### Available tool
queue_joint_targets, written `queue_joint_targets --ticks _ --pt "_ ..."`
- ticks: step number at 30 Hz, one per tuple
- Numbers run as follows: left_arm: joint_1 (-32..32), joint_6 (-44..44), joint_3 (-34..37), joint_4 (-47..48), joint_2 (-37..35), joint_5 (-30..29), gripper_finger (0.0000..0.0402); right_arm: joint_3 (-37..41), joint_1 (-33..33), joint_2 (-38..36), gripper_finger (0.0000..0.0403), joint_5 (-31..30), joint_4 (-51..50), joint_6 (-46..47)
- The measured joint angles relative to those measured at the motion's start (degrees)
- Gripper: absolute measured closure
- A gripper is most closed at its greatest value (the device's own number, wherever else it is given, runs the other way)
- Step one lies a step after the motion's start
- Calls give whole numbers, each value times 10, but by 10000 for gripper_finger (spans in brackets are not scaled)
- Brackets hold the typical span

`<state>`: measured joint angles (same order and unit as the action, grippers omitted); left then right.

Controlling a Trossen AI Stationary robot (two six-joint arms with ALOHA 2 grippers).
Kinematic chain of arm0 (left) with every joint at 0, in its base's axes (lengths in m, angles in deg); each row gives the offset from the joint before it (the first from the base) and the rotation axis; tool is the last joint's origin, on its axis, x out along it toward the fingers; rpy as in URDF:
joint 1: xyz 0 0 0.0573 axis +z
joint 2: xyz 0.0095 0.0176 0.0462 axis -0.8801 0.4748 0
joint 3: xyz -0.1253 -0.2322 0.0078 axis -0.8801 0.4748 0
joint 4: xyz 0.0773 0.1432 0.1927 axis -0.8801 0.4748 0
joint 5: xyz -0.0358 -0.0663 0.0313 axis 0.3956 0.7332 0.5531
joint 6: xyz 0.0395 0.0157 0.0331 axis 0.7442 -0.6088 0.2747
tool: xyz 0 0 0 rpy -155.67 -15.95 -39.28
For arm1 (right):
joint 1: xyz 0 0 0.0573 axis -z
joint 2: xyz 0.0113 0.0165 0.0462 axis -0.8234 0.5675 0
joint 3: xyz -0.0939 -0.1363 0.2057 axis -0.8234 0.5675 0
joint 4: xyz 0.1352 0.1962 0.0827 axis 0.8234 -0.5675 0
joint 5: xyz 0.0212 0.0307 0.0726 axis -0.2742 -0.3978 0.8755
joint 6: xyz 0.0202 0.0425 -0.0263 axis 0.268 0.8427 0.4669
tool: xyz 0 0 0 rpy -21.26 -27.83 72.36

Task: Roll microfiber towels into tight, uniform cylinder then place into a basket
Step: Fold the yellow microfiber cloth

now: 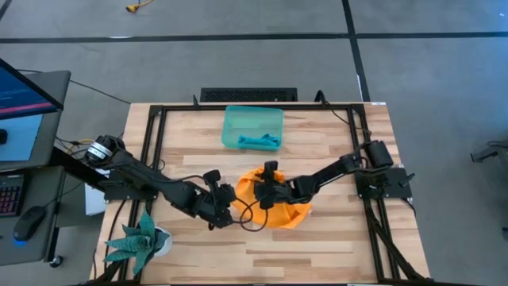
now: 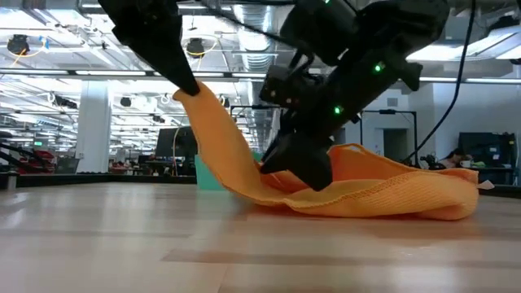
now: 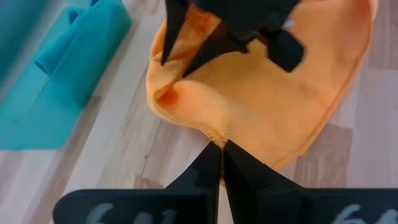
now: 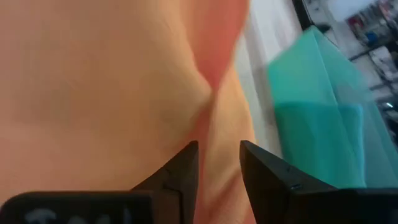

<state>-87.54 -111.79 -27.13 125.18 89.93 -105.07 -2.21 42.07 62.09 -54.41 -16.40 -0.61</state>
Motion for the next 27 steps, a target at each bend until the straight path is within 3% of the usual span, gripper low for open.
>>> queue_joint_targets --ticks 9,16,27 --pt "-1 -2 0 7 0 -1 395 0 23 1 283 -18 -69 56" --pt "-5 -2 0 15 0 -7 395 0 25 -2 286 -122 -196 134" --pt "-19 0 0 19 0 -8 395 1 -49 -16 289 -177 -348 285"
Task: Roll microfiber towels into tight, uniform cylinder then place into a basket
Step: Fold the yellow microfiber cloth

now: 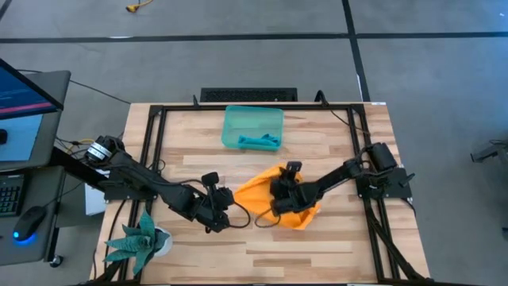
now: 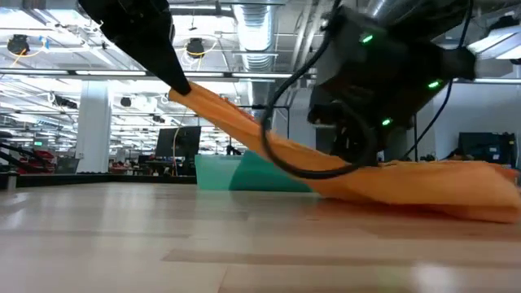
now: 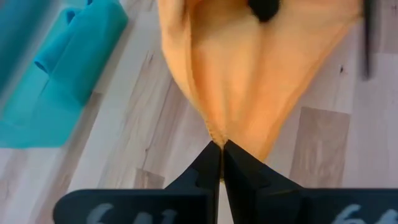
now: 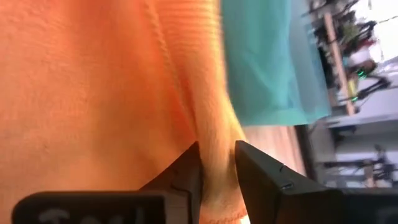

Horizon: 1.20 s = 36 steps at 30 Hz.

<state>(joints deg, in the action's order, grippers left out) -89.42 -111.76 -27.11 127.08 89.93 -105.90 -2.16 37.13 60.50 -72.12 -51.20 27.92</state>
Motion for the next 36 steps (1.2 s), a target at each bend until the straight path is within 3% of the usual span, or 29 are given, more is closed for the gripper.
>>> queue_joint_targets --ticks 5,12,17,20,26,31,36 --pt "0 0 0 1 0 -1 395 -4 -32 -43 320 -48 -44 10" --pt "0 0 0 2 0 -1 395 -5 -65 -141 391 -57 -118 77" --pt "1 2 0 -3 0 -2 395 -5 -102 -209 383 -42 -144 121" --pt "1 4 0 -4 0 -20 395 -5 -116 -253 380 18 -140 127" --pt "1 10 -19 -1 0 -92 395 -4 -136 -320 391 220 -140 216" --pt "-10 10 -40 -2 0 -156 395 16 -161 -307 384 306 -144 259" --pt "-20 15 -40 5 0 -159 395 22 -151 -260 380 394 -157 249"
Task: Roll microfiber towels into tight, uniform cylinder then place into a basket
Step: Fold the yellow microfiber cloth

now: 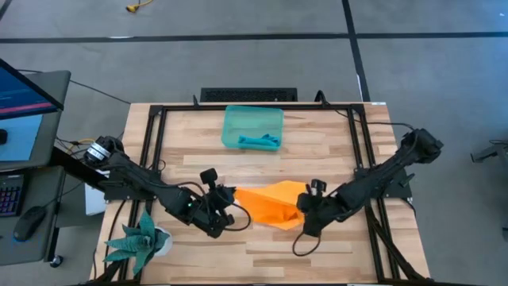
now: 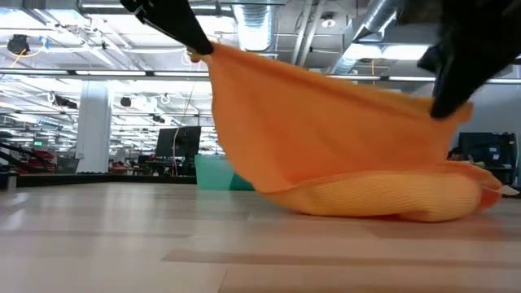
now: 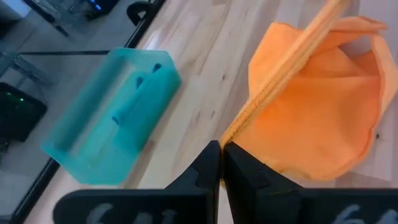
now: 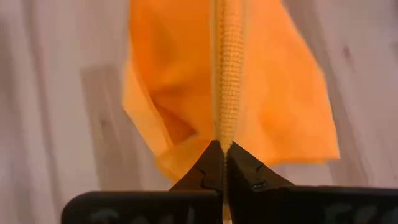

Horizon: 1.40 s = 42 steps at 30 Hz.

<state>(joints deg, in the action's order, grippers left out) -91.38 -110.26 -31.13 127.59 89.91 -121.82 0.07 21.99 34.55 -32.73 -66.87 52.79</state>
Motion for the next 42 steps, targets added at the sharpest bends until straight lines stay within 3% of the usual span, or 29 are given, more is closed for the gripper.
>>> queue_joint_targets --ticks 7,12,23,31,36,42 --pt "22 32 9 6 24 89 395 0 48 53 385 89 37 -93" --pt "46 142 7 -5 74 129 395 1 83 70 382 93 28 -116" --pt "63 149 3 -9 86 145 395 1 107 74 371 35 44 -99" --pt "63 149 3 -10 86 148 395 0 95 74 322 32 46 -129" --pt "63 148 3 -10 86 148 395 -28 100 72 311 21 6 -146" --pt "63 148 3 -10 86 149 395 -72 64 72 311 -77 -37 -147"
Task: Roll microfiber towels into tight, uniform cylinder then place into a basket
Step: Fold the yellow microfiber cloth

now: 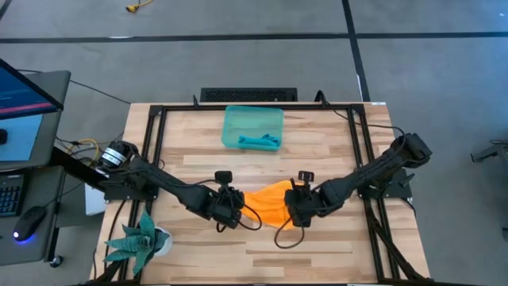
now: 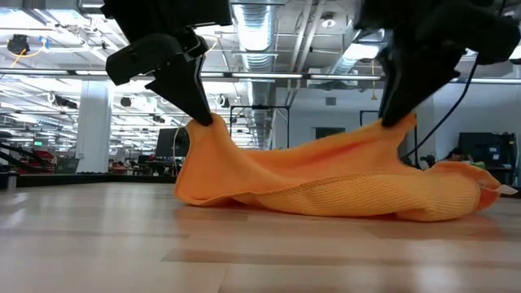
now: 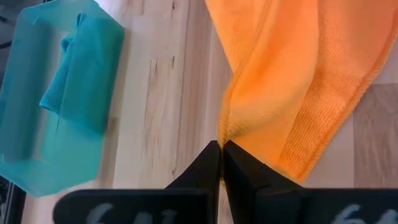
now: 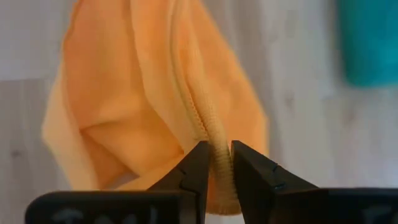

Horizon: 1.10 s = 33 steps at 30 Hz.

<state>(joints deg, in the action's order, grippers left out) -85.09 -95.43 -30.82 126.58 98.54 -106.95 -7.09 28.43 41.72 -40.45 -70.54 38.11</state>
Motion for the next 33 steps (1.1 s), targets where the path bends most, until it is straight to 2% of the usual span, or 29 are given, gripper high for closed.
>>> queue_joint_targets --ticks 5,9,22,29,33 --pt "1 8 0 0 0 0 395 -11 -51 -13 310 -102 -25 2" --pt "4 8 0 -2 0 0 395 -12 -78 -29 310 -139 -28 26" --pt "14 7 0 -14 0 0 395 -11 -81 24 310 -114 -36 61" --pt "14 -9 0 -13 0 23 395 -11 -81 81 309 -89 -39 52" --pt "14 -15 0 -13 0 29 395 -11 -81 118 295 -89 -55 32"
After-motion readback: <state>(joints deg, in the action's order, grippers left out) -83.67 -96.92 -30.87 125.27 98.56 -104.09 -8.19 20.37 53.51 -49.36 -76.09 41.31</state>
